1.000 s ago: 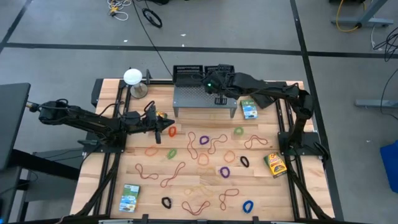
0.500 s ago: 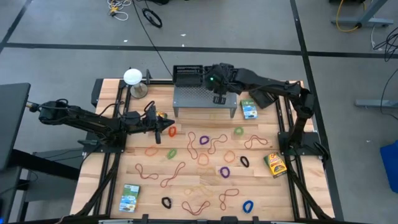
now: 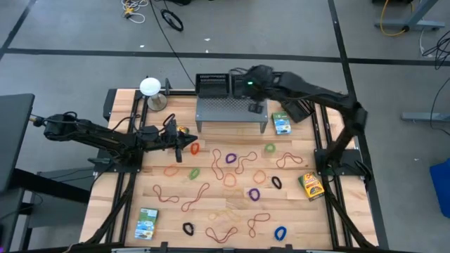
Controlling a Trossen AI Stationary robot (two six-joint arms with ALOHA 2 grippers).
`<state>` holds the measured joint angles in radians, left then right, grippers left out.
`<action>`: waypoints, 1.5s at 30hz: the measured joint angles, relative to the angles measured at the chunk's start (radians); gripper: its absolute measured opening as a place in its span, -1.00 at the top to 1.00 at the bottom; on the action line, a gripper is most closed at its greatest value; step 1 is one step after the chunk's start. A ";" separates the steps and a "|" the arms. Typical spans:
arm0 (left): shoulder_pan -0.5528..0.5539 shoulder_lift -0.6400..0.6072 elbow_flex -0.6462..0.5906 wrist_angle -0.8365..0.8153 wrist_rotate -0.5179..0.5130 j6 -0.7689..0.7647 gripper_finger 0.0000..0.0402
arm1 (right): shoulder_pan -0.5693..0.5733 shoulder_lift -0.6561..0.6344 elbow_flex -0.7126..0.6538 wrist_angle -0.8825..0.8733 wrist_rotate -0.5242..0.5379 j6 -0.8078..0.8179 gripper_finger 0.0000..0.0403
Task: Pick & Place Office Desk Supplies
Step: Put the black basket on the shelf
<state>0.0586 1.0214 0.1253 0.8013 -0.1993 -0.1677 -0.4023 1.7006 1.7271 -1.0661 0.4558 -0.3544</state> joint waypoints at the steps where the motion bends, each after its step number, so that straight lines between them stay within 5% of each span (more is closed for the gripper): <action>1: 0.000 0.000 0.000 0.000 0.001 0.000 0.94 | -0.013 -0.021 0.000 -0.053 -0.024 0.042 0.77; 4: 0.000 0.000 0.000 0.001 0.001 0.000 0.94 | -0.067 -0.071 -0.031 -0.136 -0.089 0.129 0.96; 11: 0.000 0.000 0.000 0.010 -0.002 0.000 0.94 | -0.187 -0.109 -0.222 -0.012 -0.254 0.086 0.98; 20: 0.000 0.000 0.000 0.010 -0.003 -0.006 0.94 | -0.252 -0.113 -0.302 0.100 -0.332 0.052 0.98; 38: 0.001 0.000 0.000 0.008 -0.004 -0.026 0.94 | -0.222 -0.120 -0.302 0.109 -0.370 0.050 0.98; 45: 0.039 0.000 0.000 0.000 -0.051 -0.040 0.94 | -0.211 -0.273 -0.327 -0.052 -0.361 0.163 0.99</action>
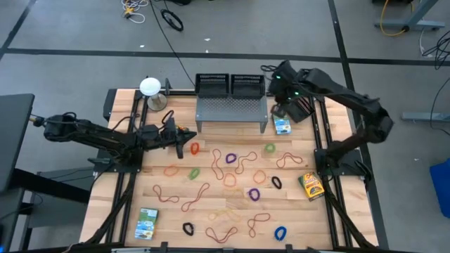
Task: Pick & Place Office Desk Supplies
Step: Put the black basket on the shelf
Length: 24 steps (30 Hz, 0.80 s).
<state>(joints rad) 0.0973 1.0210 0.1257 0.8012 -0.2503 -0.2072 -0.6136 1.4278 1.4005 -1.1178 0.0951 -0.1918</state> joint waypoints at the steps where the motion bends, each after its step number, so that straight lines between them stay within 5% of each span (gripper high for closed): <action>1: 0.011 0.000 0.000 0.002 0.009 0.010 0.95 | 0.000 -0.037 -0.033 0.013 -0.005 0.031 0.99; 11: 0.145 -0.035 0.001 0.063 0.298 0.062 0.98 | 0.001 -0.301 -0.500 0.266 0.014 0.369 0.99; 24: 0.277 -0.110 -0.119 0.158 0.482 0.101 0.98 | -0.146 -0.187 -0.592 0.410 0.100 0.491 0.49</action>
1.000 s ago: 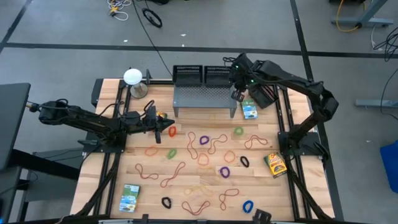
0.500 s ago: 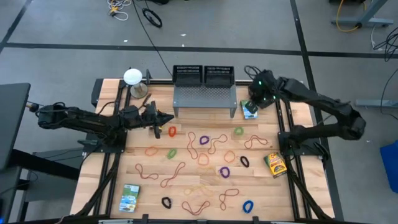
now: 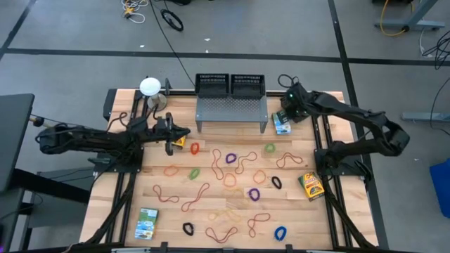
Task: Pick & Place Office Desk Supplies
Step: Put the black basket on the shelf
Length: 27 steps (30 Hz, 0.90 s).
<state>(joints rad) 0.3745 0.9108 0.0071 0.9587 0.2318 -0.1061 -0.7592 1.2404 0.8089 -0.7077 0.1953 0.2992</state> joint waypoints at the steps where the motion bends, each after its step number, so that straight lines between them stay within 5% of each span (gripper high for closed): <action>1: 0.009 0.000 0.000 0.000 0.024 0.001 0.98 | -0.012 0.015 0.000 0.009 0.001 -0.005 0.46; 9: 0.040 0.014 0.000 0.007 0.083 0.057 0.96 | -0.110 0.120 0.000 0.097 -0.051 -0.051 0.33; 18: 0.039 0.014 0.000 0.003 0.083 0.051 0.96 | -0.132 0.234 0.000 0.136 -0.057 -0.075 0.43; 27: 0.038 0.014 -0.001 0.003 0.083 0.050 0.96 | -0.128 0.239 0.000 0.131 -0.005 -0.089 0.90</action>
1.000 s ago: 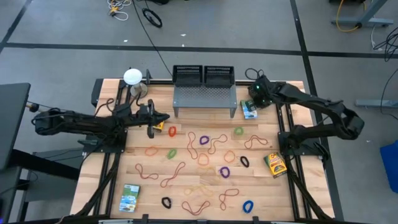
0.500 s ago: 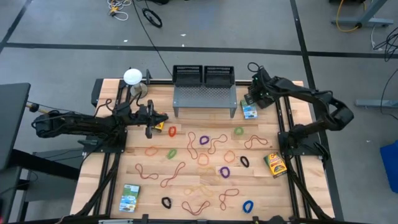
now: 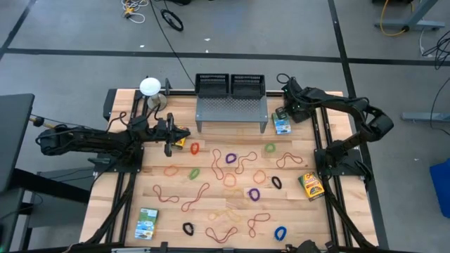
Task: Pick & Place Office Desk Supplies
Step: Put the black basket on the shelf
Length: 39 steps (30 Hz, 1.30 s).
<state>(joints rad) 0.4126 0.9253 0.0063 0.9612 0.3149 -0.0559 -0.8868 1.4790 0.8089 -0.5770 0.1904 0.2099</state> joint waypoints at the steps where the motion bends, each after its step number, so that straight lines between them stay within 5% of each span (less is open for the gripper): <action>1: 0.000 0.000 0.000 0.000 0.000 0.000 0.96 | 0.006 -0.001 0.002 -0.009 0.007 -0.001 0.93; 12: 0.000 0.000 0.000 0.000 0.000 0.000 0.95 | 0.206 -0.212 0.132 -0.417 0.124 0.101 0.95; 22: 0.000 0.000 0.000 0.000 0.000 0.000 0.95 | 0.667 -0.362 0.263 -0.796 0.144 0.453 0.95; 32: 0.000 0.000 0.000 0.002 0.000 0.000 0.95 | 1.140 -0.271 0.448 -0.806 0.117 0.608 0.95; 39: 0.000 0.000 0.000 0.003 -0.004 0.000 0.95 | 1.128 0.003 0.670 -0.667 0.261 0.260 0.95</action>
<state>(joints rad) 0.4126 0.9257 0.0059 0.9640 0.3111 -0.0559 0.2408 1.4822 1.4789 -1.2439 0.4515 0.4696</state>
